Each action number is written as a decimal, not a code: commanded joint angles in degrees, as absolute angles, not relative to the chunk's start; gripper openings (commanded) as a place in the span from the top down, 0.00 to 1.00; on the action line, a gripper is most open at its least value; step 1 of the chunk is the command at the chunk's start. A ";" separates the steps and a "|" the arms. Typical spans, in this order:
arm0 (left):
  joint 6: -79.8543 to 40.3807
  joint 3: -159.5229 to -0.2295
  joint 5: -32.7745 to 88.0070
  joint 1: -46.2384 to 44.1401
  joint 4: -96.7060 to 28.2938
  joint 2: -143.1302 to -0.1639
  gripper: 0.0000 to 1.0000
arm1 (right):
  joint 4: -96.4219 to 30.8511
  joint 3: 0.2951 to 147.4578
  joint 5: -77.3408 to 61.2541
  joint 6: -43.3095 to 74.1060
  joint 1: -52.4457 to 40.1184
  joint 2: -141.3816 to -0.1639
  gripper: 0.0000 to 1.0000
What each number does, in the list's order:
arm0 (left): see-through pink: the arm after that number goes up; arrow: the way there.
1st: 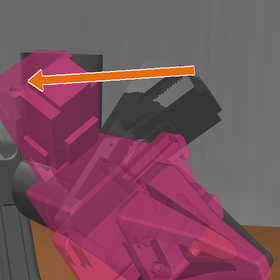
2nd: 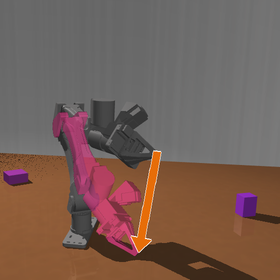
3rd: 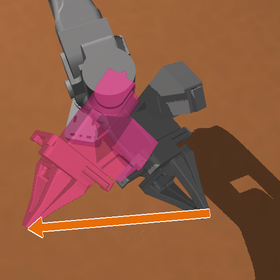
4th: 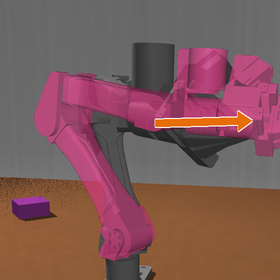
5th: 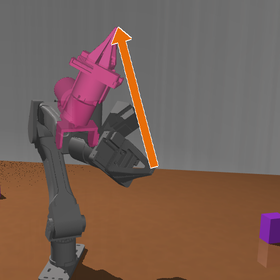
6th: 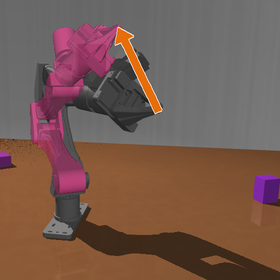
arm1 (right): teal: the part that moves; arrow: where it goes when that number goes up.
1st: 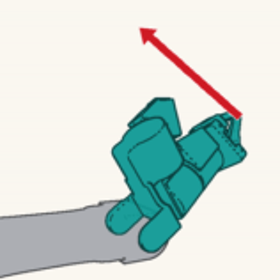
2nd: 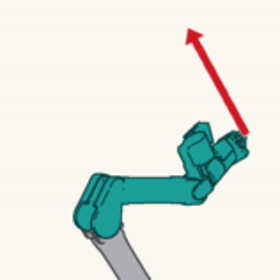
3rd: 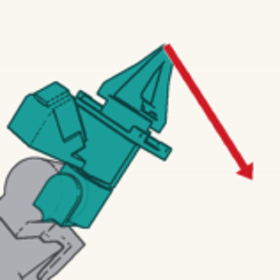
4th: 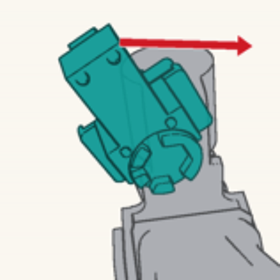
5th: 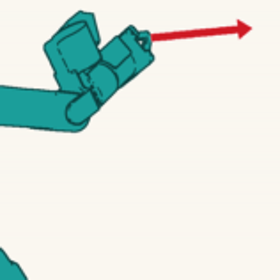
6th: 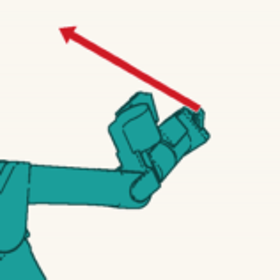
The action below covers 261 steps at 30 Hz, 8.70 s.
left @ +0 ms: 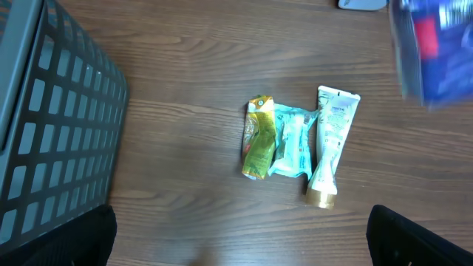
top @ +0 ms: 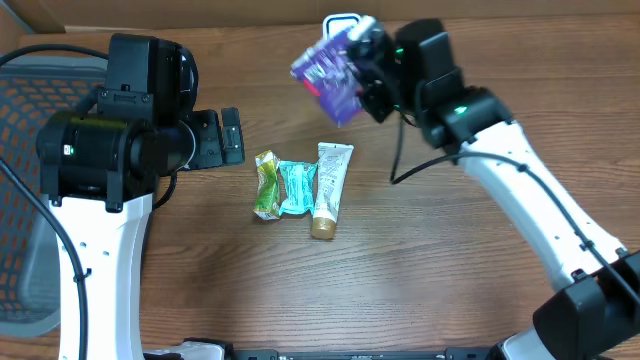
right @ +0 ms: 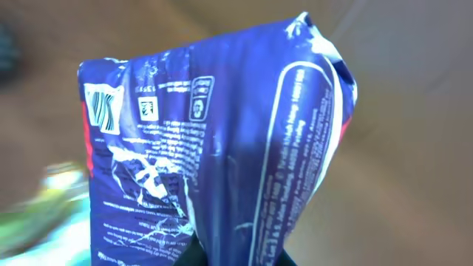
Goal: Scan the item barcode
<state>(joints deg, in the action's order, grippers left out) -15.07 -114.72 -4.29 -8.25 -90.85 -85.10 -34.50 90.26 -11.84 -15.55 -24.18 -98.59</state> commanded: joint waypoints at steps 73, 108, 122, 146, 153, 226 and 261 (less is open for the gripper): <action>-15.88 -114.89 -4.43 -8.27 -90.78 -85.01 0.00 | -45.82 79.44 -31.59 23.55 -21.30 -110.28 0.00; -15.88 -114.89 -4.43 -8.27 -90.80 -85.01 0.00 | -53.89 89.52 -13.37 26.24 -30.00 -112.29 0.26; -15.88 -114.89 -4.43 -8.27 -90.80 -85.01 0.00 | -57.95 89.12 -16.53 25.23 -42.33 -111.57 0.20; -15.88 -114.89 -4.43 -8.27 -90.80 -85.01 0.00 | -53.47 81.14 -1.89 21.80 -31.16 -111.44 0.21; -15.88 -114.89 -4.43 -8.27 -90.80 -85.01 0.00 | -47.31 81.14 -1.52 12.69 -21.91 -111.44 0.20; -15.88 -114.89 -4.43 -8.27 -90.80 -85.01 0.00 | -51.90 92.64 -9.04 32.29 -19.73 -117.38 0.31; -15.88 -114.89 -4.43 -8.27 -90.78 -85.01 0.01 | -46.48 97.60 -15.16 -0.86 -18.61 -119.61 0.12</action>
